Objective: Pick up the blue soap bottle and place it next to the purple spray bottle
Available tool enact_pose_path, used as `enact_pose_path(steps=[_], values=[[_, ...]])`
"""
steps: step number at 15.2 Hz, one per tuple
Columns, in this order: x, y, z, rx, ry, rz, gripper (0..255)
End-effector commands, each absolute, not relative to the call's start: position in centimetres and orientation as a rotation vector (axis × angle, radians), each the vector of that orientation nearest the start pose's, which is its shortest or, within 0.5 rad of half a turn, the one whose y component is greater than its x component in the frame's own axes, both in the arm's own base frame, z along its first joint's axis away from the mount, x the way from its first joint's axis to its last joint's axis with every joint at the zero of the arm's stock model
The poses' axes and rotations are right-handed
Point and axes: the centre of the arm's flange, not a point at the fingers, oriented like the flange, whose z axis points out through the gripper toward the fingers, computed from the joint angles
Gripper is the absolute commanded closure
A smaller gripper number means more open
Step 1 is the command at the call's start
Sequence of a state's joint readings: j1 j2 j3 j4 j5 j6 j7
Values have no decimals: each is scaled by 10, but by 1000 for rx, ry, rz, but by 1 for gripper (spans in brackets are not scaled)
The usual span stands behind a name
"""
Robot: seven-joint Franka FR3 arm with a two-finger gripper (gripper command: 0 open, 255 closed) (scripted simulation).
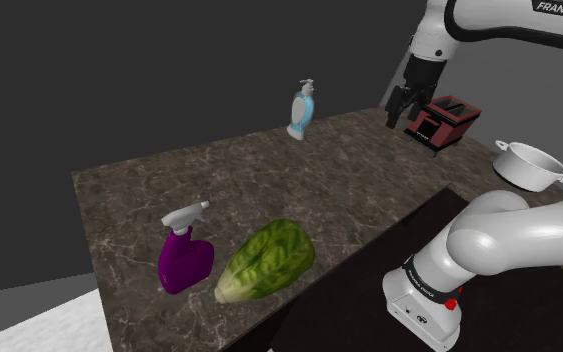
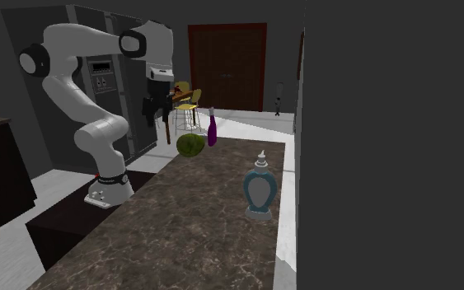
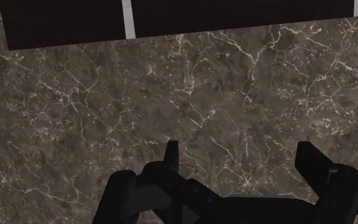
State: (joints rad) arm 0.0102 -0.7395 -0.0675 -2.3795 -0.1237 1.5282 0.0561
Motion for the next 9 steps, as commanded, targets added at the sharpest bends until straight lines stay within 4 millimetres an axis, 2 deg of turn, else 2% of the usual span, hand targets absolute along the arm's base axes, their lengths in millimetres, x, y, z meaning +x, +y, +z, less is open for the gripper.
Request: enact_pose_path(steps=[1,9], values=[[311,-36,561,-3212,147,180,0],[386,-69,519,-3131,185,-10,0]])
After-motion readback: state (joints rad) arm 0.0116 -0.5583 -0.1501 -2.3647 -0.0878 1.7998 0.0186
